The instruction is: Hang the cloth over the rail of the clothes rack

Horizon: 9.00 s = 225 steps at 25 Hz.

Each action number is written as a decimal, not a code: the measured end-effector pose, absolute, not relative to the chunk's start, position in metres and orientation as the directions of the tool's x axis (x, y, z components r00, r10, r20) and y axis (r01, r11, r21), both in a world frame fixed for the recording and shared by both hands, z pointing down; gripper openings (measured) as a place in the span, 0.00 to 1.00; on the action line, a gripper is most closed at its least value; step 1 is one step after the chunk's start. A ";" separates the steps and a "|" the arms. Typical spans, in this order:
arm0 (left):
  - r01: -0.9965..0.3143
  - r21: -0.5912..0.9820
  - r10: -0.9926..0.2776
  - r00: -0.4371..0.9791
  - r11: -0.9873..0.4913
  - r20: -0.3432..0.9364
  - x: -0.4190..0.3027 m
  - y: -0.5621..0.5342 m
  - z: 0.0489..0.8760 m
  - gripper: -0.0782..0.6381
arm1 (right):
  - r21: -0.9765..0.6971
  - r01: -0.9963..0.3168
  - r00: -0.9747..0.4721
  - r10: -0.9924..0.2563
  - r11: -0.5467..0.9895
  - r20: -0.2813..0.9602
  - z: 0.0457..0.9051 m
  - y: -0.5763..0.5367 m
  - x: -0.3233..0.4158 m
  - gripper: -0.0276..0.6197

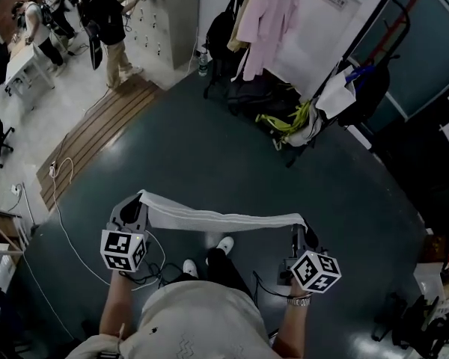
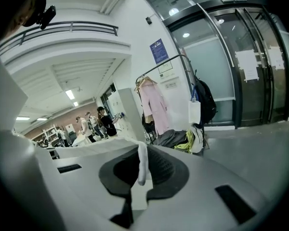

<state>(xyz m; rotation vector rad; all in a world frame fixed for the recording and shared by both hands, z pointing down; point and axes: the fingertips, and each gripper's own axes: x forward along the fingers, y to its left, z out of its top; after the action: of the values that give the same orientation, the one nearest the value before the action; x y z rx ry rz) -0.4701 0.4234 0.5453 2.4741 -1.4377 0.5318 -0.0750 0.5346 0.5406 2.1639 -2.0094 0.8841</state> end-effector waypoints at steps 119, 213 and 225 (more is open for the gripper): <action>-0.004 -1.000 -0.654 0.757 -0.001 -0.003 0.249 -0.658 -0.028 0.14 | 0.917 -0.392 0.547 -0.821 -0.076 0.166 -0.048 -0.335 0.493 0.09; -0.597 -0.637 -0.365 0.802 -0.488 -0.472 0.202 -0.466 0.124 0.13 | 0.472 -0.631 0.396 -0.779 -0.615 -0.486 0.137 -0.374 0.290 0.07; -0.616 -0.071 -0.592 0.778 -0.785 -0.209 0.196 -0.435 0.333 0.13 | 0.120 -0.890 0.412 -0.889 -0.439 -0.198 0.334 -0.332 0.295 0.07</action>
<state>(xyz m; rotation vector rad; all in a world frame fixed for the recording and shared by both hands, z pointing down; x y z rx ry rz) 0.1958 -0.4349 0.3334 3.0897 -1.0547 -0.2886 0.2953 -0.3320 0.3338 2.6431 -1.6657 -0.3663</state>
